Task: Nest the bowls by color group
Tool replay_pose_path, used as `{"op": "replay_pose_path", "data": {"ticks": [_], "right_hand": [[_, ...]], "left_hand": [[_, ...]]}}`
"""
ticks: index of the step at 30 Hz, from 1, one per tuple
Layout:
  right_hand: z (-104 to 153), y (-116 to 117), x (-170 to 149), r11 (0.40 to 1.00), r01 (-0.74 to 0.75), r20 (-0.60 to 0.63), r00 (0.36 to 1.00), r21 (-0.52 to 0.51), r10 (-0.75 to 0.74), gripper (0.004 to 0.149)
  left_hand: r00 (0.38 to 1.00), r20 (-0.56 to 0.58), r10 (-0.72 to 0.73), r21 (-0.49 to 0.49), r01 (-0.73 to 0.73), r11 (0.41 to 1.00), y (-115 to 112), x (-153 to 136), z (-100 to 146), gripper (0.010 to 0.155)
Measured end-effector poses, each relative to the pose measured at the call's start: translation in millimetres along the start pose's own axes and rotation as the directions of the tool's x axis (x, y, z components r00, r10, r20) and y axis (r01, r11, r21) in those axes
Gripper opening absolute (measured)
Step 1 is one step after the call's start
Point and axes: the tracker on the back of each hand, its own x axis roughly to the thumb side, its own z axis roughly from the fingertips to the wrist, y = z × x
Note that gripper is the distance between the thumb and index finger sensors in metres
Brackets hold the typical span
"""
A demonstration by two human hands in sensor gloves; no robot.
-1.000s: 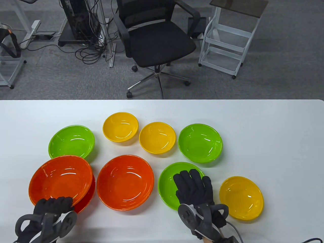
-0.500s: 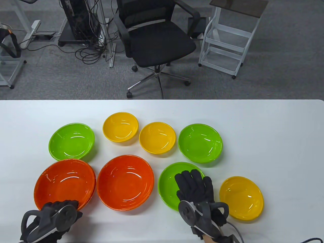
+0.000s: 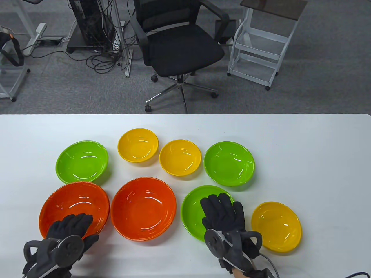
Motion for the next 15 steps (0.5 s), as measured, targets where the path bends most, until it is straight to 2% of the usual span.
{"op": "replay_pose_path", "data": {"ticks": [6,8,12,14,15], "right_hand": [[0,-1,-2,1.0,0.006,-0.02,1.0,-0.011,-0.006,0.059],[-1,0,-2,1.0,0.005,-0.024,1.0,-0.004,-0.005,0.06],[-1,2,-3,1.0,-0.008,-0.023,1.0,0.014,0.009,0.06],[-2,2,-4,1.0,0.002,-0.032,0.999,0.017,-0.001,0.06],[-3,2,-4,1.0,0.004,-0.034,0.999,0.018,-0.003,0.06]], "left_hand": [[0.993,0.117,-0.011,0.014,0.01,1.0,7,35,-11,0.077],[0.988,0.14,0.07,0.001,-0.071,0.998,5,52,-21,0.079],[0.961,0.222,0.163,-0.111,-0.141,0.984,-6,90,-41,0.092],[0.948,0.25,0.195,-0.23,-0.138,0.963,-16,116,-48,0.098],[0.947,0.252,0.199,-0.259,-0.132,0.957,-20,122,-50,0.101]]}}
